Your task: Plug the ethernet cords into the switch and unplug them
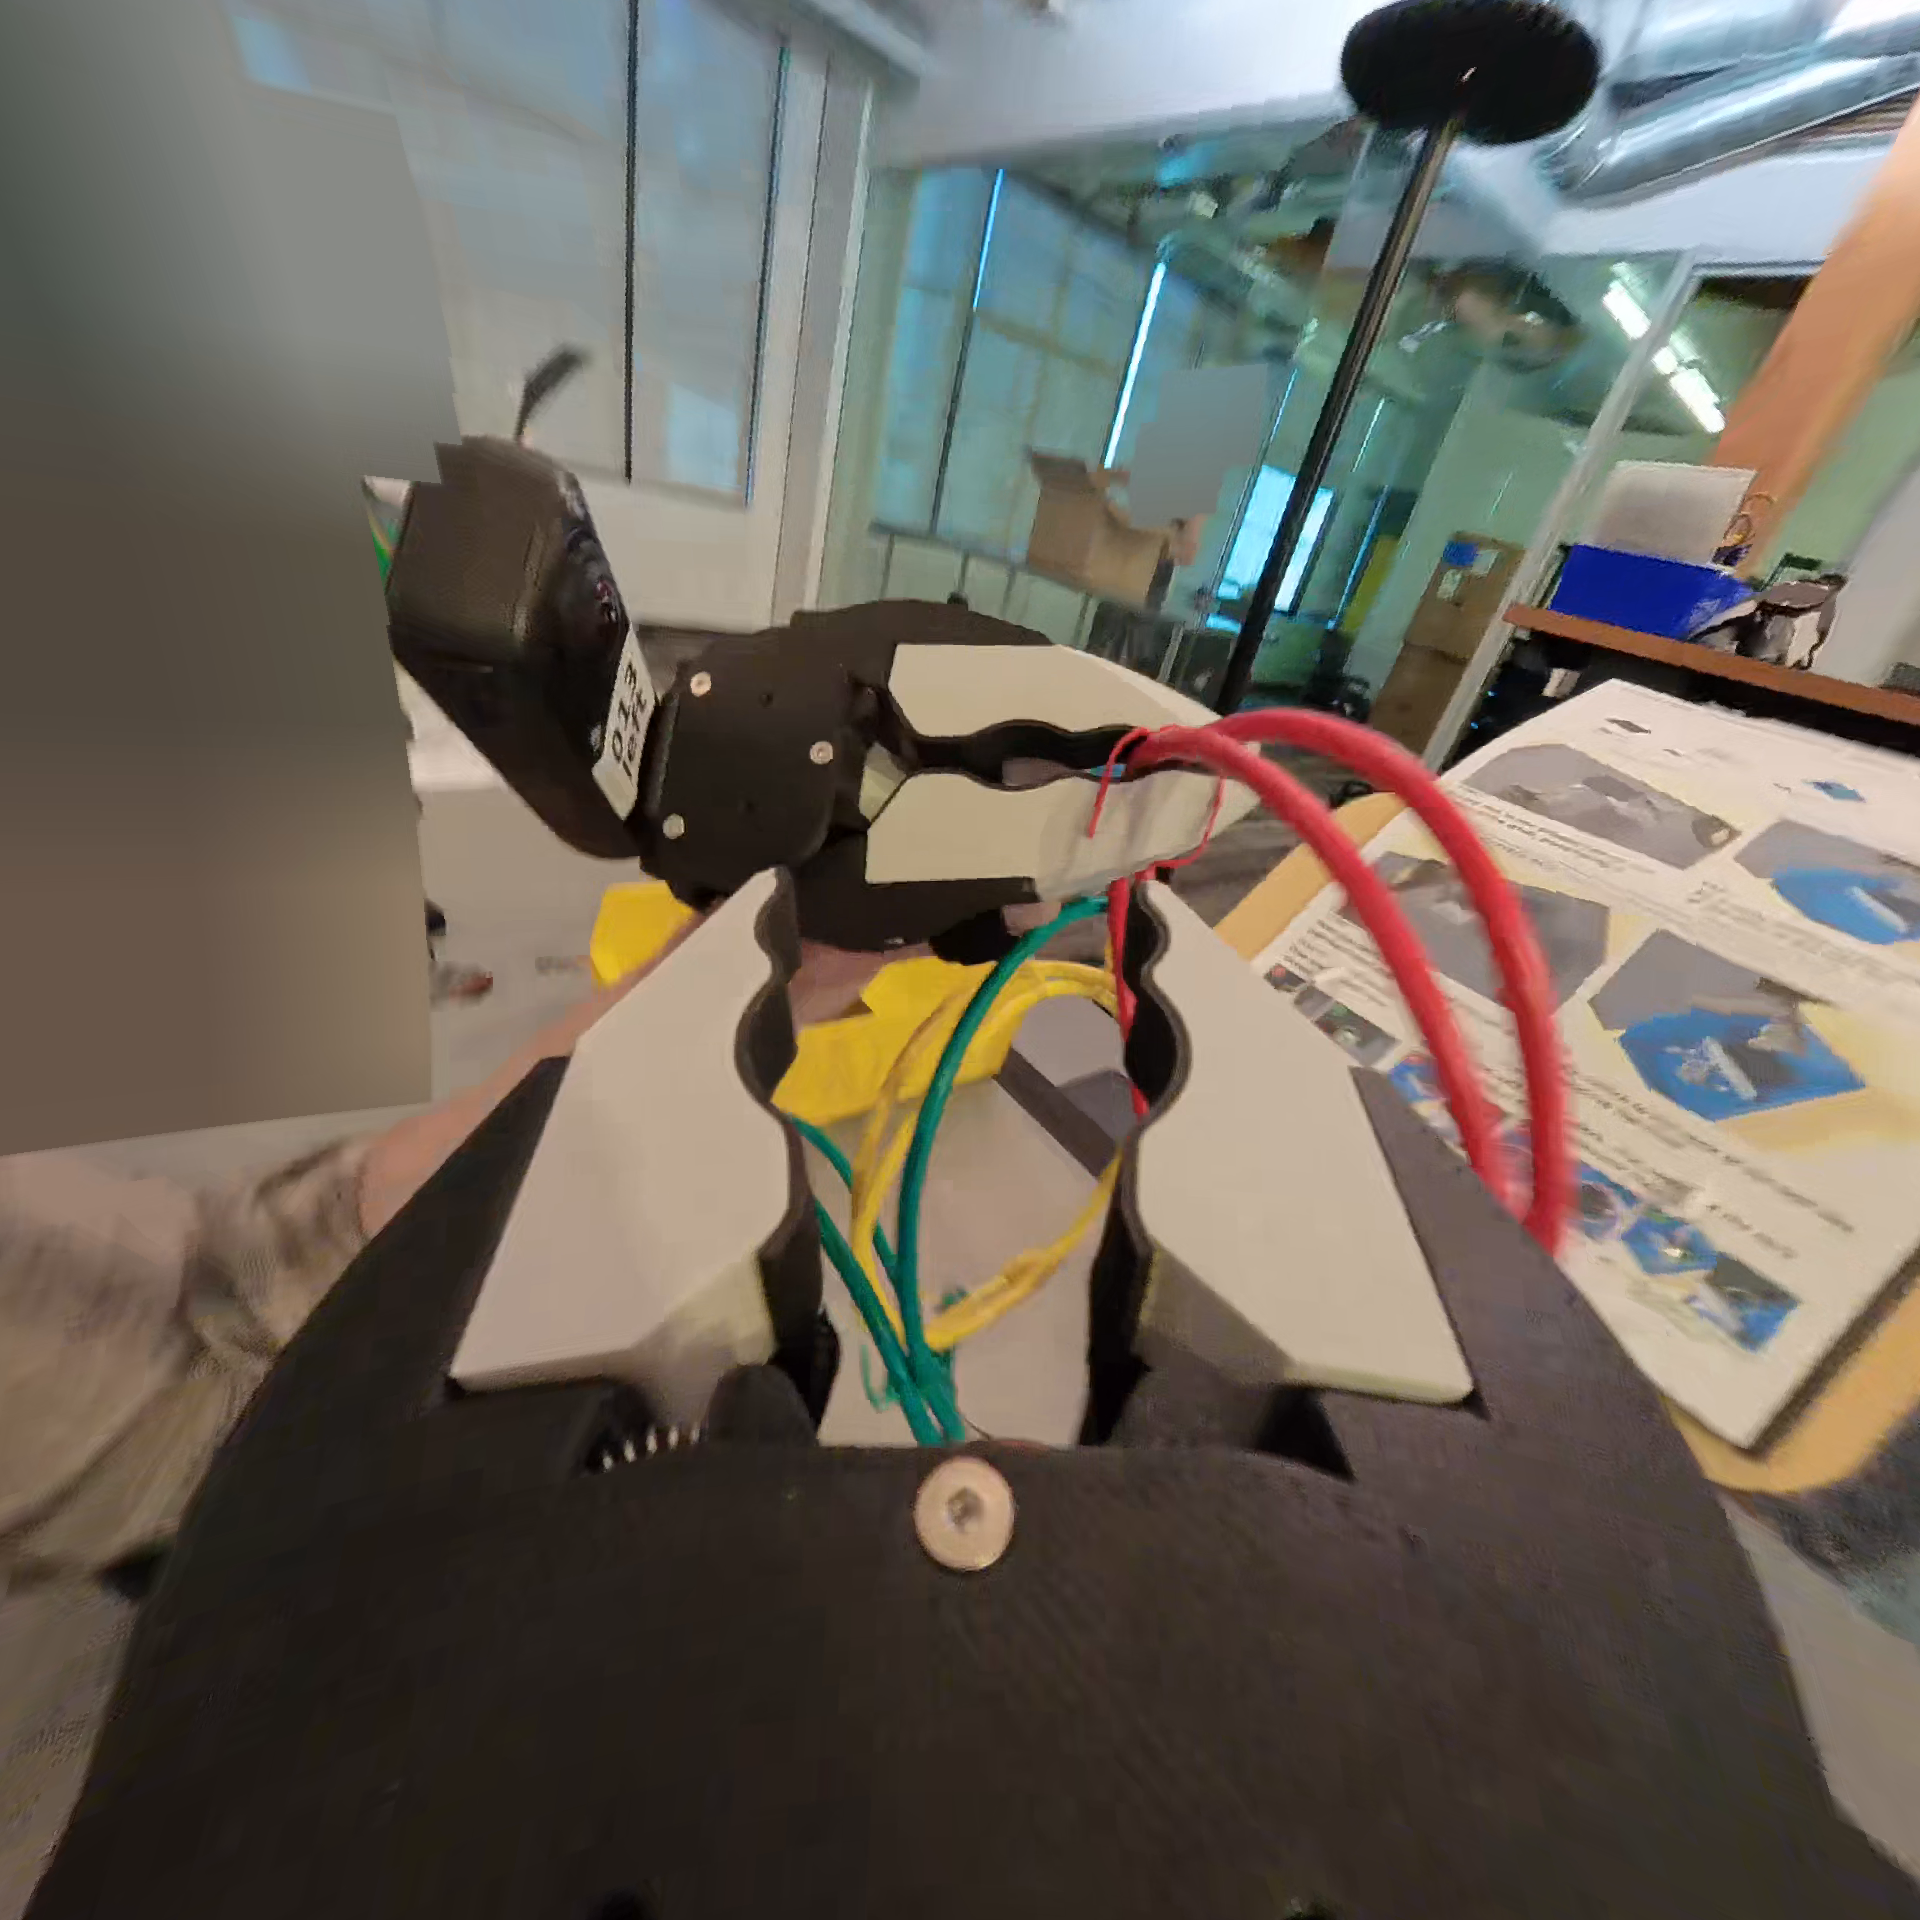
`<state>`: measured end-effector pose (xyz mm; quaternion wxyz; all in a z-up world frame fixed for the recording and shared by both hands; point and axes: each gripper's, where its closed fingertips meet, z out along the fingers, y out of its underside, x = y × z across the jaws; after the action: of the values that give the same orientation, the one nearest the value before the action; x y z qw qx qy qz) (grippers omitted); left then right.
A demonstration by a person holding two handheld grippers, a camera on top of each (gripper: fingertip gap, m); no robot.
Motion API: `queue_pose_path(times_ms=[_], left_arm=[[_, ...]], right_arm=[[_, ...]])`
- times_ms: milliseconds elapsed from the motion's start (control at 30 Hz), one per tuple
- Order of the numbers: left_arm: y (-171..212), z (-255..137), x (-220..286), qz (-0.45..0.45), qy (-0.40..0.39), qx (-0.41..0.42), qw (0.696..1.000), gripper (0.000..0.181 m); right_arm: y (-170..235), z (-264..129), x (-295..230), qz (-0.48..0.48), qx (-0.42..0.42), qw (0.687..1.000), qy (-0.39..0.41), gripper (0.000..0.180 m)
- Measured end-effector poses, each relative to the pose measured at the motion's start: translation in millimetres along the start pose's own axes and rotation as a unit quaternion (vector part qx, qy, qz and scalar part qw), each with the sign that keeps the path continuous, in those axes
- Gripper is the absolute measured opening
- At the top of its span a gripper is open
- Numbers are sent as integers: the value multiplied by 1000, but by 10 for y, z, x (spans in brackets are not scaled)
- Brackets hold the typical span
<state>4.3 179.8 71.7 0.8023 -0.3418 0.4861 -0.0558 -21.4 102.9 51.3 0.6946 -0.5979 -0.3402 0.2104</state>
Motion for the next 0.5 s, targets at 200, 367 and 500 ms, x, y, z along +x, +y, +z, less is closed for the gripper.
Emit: queue_pose_path(times_ms=[200,367,500], left_arm=[[-55,28,-2,11,-25,1,1000,5],[-101,59,40,14,-30,6,999,5],[-117,70,50,18,-33,7,999,5]], right_arm=[[-20,136,173,83,133,983,96,70],[-19,253,326,136,176,970,100,72],[-76,268,381,143,200,965,93,60]])
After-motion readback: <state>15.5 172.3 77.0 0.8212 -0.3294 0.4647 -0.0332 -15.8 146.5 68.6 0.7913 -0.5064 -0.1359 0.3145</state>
